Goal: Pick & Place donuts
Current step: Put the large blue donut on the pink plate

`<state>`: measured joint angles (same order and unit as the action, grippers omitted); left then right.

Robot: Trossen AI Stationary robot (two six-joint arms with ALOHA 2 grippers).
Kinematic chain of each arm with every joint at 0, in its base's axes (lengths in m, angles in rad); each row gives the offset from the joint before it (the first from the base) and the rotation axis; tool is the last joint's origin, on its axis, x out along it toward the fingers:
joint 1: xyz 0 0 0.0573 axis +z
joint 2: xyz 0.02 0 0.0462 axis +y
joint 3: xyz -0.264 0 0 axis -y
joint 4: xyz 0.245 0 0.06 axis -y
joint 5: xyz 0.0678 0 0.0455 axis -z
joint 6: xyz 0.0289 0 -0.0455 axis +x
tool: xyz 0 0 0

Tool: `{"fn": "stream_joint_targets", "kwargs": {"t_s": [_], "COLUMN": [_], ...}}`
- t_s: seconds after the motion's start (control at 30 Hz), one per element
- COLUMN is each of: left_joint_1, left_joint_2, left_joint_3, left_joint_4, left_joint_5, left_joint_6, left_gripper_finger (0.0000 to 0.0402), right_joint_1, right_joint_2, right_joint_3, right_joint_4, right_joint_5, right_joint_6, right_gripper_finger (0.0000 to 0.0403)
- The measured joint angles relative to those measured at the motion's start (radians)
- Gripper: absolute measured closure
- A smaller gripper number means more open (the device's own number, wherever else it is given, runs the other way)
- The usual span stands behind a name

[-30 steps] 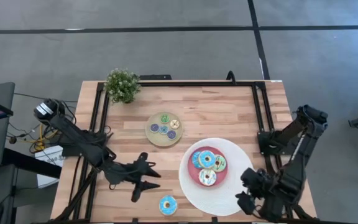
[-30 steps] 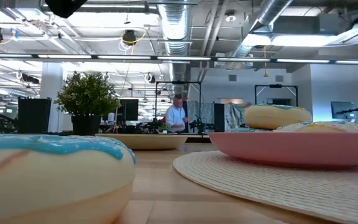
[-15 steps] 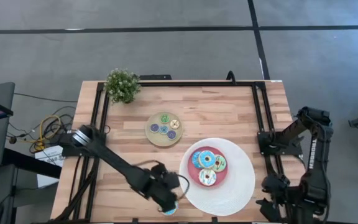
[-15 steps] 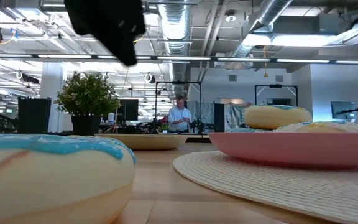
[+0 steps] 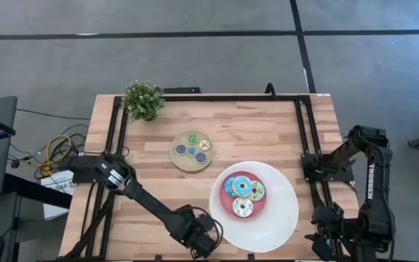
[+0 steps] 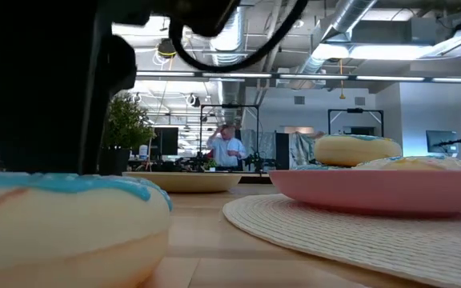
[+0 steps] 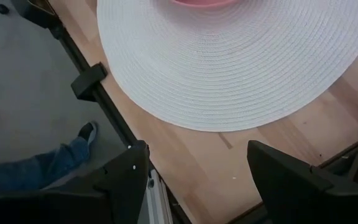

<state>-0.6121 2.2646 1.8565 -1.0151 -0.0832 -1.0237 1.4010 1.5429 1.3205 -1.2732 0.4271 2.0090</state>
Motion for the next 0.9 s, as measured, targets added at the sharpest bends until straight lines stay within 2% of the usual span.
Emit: {"fn": "stream_joint_targets", "kwargs": {"t_s": [0.17, 0.27, 0.5, 0.9], "left_joint_1": [-0.002, -0.002, -0.007, 0.002], "left_joint_2": [-0.003, -0.003, 0.000, 0.044], "left_joint_3": [0.000, 0.000, 0.000, -0.001], "left_joint_4": [-0.010, -0.024, -0.007, 0.027], "left_joint_5": [0.001, 0.043, -0.004, 0.046], "left_joint_6": [-0.002, -0.002, -0.015, -0.018], "left_gripper_finger": [0.0180, 0.0180, 0.0180, 0.0180], "right_joint_1": [0.000, 0.000, 0.000, 0.000], "right_joint_2": [0.000, 0.000, 0.000, 0.000], "right_joint_3": [0.000, 0.000, 0.000, 0.000], "right_joint_4": [0.001, 0.002, 0.005, 0.002], "right_joint_5": [0.000, 0.000, 0.013, 0.032], "right_joint_6": [0.000, 0.000, -0.001, -0.004], "right_gripper_finger": [0.0143, 0.0143, 0.0143, 0.0143]}}
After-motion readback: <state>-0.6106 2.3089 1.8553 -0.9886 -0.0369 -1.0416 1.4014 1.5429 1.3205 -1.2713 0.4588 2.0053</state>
